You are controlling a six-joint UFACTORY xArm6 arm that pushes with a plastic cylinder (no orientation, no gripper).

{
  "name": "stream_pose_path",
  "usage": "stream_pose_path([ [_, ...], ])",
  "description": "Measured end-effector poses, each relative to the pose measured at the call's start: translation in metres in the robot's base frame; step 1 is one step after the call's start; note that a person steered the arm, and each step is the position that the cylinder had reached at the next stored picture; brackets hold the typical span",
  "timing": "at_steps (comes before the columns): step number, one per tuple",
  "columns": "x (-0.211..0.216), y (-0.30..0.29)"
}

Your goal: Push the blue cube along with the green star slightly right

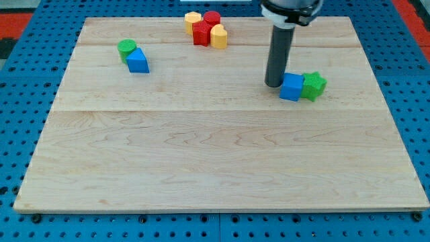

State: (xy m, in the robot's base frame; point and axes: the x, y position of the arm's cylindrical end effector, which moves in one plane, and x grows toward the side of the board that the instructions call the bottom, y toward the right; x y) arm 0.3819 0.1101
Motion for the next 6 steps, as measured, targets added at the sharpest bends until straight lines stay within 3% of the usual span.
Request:
stream_pose_path([
  [2, 0.013, -0.02],
  [5, 0.026, 0.035],
  [6, 0.029, 0.016],
])
